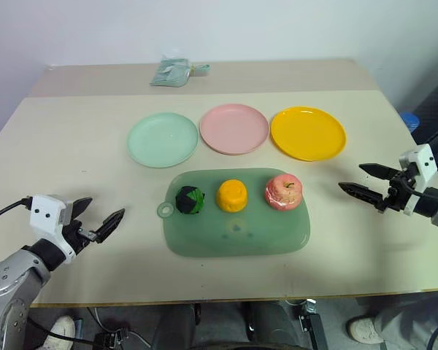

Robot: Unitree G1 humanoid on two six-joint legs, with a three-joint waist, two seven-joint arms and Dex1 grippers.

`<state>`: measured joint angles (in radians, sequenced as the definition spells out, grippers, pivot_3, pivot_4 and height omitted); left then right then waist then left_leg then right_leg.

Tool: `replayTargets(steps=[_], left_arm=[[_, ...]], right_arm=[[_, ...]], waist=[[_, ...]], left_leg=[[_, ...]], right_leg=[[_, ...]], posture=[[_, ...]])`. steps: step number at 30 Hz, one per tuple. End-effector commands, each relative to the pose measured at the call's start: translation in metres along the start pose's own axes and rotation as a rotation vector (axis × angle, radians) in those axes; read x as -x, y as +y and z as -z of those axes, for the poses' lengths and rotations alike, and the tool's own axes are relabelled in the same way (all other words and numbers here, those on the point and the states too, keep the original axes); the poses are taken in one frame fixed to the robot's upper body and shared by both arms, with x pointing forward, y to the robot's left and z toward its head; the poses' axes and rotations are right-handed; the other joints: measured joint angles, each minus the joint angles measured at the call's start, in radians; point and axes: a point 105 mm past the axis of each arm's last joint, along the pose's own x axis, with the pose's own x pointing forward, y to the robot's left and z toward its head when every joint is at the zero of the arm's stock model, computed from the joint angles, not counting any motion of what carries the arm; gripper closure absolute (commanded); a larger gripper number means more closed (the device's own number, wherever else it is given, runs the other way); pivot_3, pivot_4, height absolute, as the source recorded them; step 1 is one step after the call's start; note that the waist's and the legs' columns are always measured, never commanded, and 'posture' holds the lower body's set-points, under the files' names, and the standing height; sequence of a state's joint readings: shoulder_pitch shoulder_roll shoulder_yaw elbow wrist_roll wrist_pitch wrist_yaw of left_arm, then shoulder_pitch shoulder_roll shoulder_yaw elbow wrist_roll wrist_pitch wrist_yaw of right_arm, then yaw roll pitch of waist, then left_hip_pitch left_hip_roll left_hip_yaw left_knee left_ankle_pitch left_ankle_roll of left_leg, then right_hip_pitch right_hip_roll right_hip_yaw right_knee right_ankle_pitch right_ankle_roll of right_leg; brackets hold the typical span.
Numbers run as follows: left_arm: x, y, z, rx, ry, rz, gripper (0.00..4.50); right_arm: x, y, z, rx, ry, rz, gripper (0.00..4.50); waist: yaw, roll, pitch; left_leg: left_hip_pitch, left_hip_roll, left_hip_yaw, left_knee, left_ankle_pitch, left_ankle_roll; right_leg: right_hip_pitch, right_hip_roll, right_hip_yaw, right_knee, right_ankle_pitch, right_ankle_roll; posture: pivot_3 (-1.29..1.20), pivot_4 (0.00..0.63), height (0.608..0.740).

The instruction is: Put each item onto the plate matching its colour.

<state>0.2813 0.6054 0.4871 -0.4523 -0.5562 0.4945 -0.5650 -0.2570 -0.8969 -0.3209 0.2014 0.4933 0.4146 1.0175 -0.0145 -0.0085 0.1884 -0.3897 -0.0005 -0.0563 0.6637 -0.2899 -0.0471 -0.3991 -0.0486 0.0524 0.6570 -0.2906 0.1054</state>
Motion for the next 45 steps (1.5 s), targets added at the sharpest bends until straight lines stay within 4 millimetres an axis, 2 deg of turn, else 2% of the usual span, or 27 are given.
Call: replayTargets(steps=[1,8,14,17,20,25,28,32,35,40,43,45], left_arm=[[0.002,0.0,-0.015,-0.04,-0.051,-0.008,0.0],[-0.007,-0.002,-0.019,-0.019,-0.077,-0.007,0.0],[-0.029,-0.005,-0.038,-0.015,-0.144,0.031,0.0],[-0.045,-0.005,-0.051,-0.016,-0.183,0.05,0.0],[-0.06,-0.017,-0.061,0.01,-0.202,0.151,0.0],[-0.079,-0.07,-0.075,-0.037,-0.177,0.501,0.0],[-0.081,-0.093,-0.072,-0.118,-0.126,0.656,0.0],[-0.087,-0.112,-0.049,-0.262,0.005,0.801,0.0],[-0.096,-0.111,-0.032,-0.369,0.09,0.815,0.0],[-0.109,-0.114,-0.021,-0.389,0.138,0.811,0.0],[-0.113,-0.113,-0.018,-0.375,0.129,0.796,0.86],[-0.113,-0.112,-0.02,-0.353,0.105,0.787,1.8]], right_arm=[[-0.003,-0.001,-0.011,0.041,-0.037,0.0,0.05],[-0.004,-0.003,-0.018,0.074,-0.073,0.065,0.05],[0.0,0.0,-0.022,0.102,-0.09,0.129,0.05],[0.002,0.008,-0.024,0.091,-0.112,0.136,0.05],[0.006,0.022,-0.022,0.044,-0.122,0.104,0.05],[0.012,0.055,-0.026,0.032,-0.109,0.004,0.05],[0.017,0.077,-0.031,0.021,-0.102,-0.084,0.05],[0.024,0.108,-0.028,0.03,-0.054,-0.203,0.05],[0.022,0.117,-0.029,0.039,-0.062,-0.212,0.05],[0.018,0.119,-0.032,0.043,-0.089,-0.191,0.05],[0.021,0.127,-0.031,0.028,-0.075,-0.229,0.0],[0.023,0.133,-0.029,0.03,-0.057,-0.263,0.0]], waist=[[0.0,0.0,0.0],[0.001,0.0,0.0],[0.003,0.0,0.0],[0.002,0.0,0.0],[0.004,0.0,0.0],[0.002,0.0,0.0],[0.0,0.0,0.0],[0.001,0.0,0.0],[0.001,0.0,0.0],[0.003,0.0,0.0],[0.003,0.0,0.0],[0.003,0.0,0.0]], left_leg=[[0.0,0.0,0.0,0.0,0.0,0.0],[0.0,0.0,0.0,0.0,0.0,0.0],[0.0,-0.001,-0.001,0.0,0.0,0.0],[0.0,-0.001,-0.001,0.0,0.0,0.0],[0.0,-0.002,-0.001,0.0,0.0,0.0],[-0.001,-0.002,-0.001,0.001,0.0,0.0],[0.0,-0.002,-0.002,0.001,0.0,0.0],[0.0,-0.002,-0.001,0.001,0.0,0.0],[0.0,-0.002,-0.001,0.001,0.0,0.0],[0.0,-0.002,-0.002,0.001,0.0,0.0],[-0.001,-0.002,-0.002,0.001,0.0,0.0],[-0.001,-0.002,-0.002,0.001,0.0,0.0]], right_leg=[[0.0,0.0,0.0,0.0,0.0,0.0],[0.0,0.0,0.0,0.0,0.0,0.0],[0.0,0.0,0.0,0.0,0.0,0.0],[0.0,0.001,0.0,0.0,0.0,0.0],[0.0,0.001,0.0,0.0,0.0,0.0],[0.001,0.001,-0.001,0.0,0.0,0.0],[0.001,0.002,-0.001,0.0,0.0,0.0],[0.001,0.003,0.0,0.0,0.0,0.0],[0.001,0.003,0.0,0.0,0.0,0.0],[0.001,0.003,-0.001,0.0,0.0,0.0],[0.001,0.002,-0.001,0.0,0.0,0.0],[0.001,0.002,-0.001,0.0,0.0,0.0]], posture=[[0.0,0.15,0.74],[0.0,0.15,0.74],[0.0,0.15,0.74],[0.0,0.15,0.74],[0.0,0.15,0.74],[0.0,0.15,0.74],[0.0,0.15,0.74],[0.0,0.15,0.74],[0.0,0.15,0.74],[0.0,0.15,0.74],[0.0,0.15,0.74],[0.0,0.15,0.74]])
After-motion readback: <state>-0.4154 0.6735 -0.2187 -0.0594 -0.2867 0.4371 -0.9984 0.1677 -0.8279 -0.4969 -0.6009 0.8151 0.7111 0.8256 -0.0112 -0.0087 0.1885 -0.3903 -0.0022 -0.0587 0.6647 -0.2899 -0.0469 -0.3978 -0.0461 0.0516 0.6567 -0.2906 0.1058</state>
